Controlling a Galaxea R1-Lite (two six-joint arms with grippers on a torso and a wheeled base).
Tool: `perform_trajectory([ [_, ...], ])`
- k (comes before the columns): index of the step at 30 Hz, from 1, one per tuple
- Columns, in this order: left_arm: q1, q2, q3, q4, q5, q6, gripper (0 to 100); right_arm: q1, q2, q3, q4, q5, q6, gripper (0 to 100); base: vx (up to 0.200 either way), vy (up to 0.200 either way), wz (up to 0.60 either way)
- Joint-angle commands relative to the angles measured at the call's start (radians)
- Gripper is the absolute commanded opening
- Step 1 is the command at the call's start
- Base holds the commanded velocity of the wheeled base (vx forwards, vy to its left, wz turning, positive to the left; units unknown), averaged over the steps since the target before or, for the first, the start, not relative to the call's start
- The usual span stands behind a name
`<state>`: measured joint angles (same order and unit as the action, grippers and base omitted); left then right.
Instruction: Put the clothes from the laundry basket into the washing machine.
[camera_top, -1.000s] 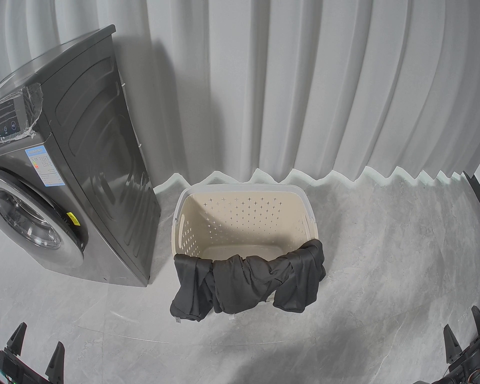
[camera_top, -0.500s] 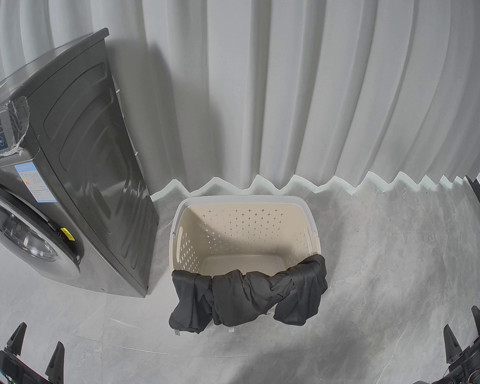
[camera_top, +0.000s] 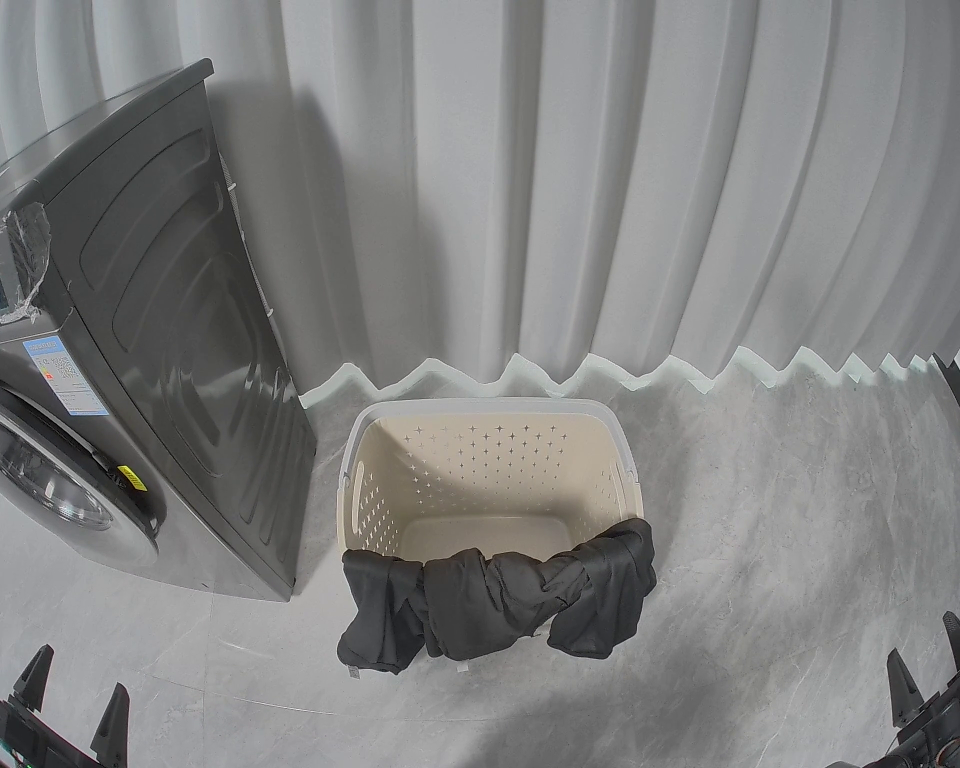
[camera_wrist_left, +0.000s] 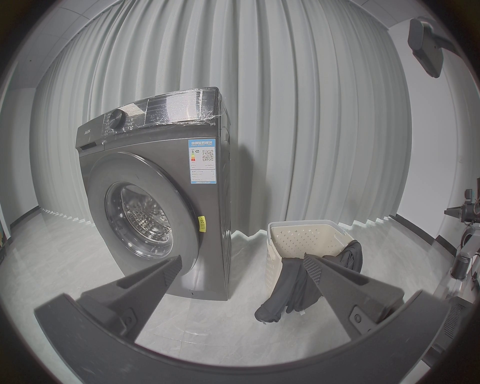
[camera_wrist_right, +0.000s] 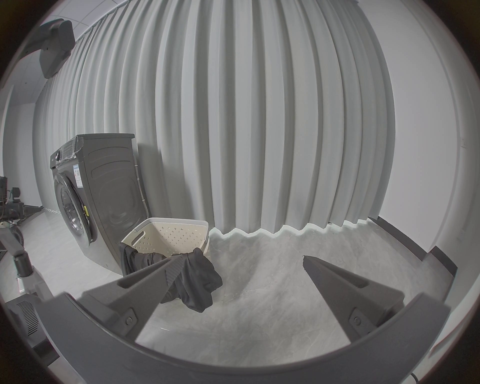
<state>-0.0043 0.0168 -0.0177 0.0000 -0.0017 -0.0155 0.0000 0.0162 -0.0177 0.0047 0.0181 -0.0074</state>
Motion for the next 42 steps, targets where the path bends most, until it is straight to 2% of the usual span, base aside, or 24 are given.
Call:
perform_trajectory([
  [1,0.0,-0.015,0.016,0.0,0.0,0.0,100,0.0,-0.016,0.018,0.0,0.0,0.0,100,0.2,0.0,0.0],
  [8,0.0,-0.015,0.016,0.0,0.0,0.0,100,0.0,-0.016,0.018,0.0,0.0,0.001,100,0.2,0.0,0.0],
  [20,0.0,-0.015,0.016,0.0,0.0,0.0,100,0.0,-0.016,0.018,0.0,0.0,0.0,100,0.0,0.0,0.0],
  [29,0.0,-0.015,0.016,0.0,0.0,-0.001,100,0.0,-0.016,0.018,0.0,0.0,0.0,100,0.2,0.0,0.0],
  [42,0.0,-0.015,0.016,0.0,0.0,0.0,100,0.0,-0.016,0.018,0.0,0.0,0.0,100,0.0,0.0,0.0],
])
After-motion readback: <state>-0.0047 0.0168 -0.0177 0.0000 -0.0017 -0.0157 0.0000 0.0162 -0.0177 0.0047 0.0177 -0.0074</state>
